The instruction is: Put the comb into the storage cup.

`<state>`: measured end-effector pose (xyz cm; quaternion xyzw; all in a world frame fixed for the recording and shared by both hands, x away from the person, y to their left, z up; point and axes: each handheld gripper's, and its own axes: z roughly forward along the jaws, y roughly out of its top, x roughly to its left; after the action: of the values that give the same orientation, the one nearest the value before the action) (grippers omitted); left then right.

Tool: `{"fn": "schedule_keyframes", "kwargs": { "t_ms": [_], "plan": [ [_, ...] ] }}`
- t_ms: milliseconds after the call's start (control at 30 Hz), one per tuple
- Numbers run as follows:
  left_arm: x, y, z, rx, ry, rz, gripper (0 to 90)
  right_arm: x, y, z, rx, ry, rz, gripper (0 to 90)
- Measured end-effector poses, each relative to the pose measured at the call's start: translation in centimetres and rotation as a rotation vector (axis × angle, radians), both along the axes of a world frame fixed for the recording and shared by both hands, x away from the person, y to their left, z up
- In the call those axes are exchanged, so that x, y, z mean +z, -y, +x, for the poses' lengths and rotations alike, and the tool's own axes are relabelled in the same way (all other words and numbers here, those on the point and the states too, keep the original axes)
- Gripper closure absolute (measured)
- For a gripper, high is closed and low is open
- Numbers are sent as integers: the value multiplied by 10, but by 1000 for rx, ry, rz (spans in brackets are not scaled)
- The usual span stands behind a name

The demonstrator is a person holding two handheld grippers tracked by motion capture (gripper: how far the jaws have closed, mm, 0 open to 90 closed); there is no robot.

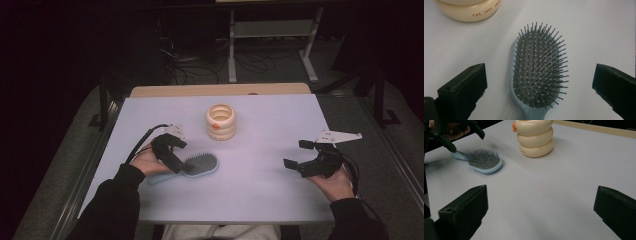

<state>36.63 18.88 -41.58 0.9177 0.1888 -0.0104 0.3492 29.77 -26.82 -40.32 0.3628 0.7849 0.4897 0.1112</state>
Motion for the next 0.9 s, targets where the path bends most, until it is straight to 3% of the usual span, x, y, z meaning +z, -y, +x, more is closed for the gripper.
{"fn": "schedule_keyframes", "kwargs": {
  "t_ms": [267, 900],
  "plan": [
    [-4, 6, 0, -12, 5, -16, 0, 0, -1, 0, 3, -3, -4, 0],
    [-22, 22, 6, -50, -18, 50, 0, -1, -2, 0, 8, -6, -8, 0]
  ]
}}
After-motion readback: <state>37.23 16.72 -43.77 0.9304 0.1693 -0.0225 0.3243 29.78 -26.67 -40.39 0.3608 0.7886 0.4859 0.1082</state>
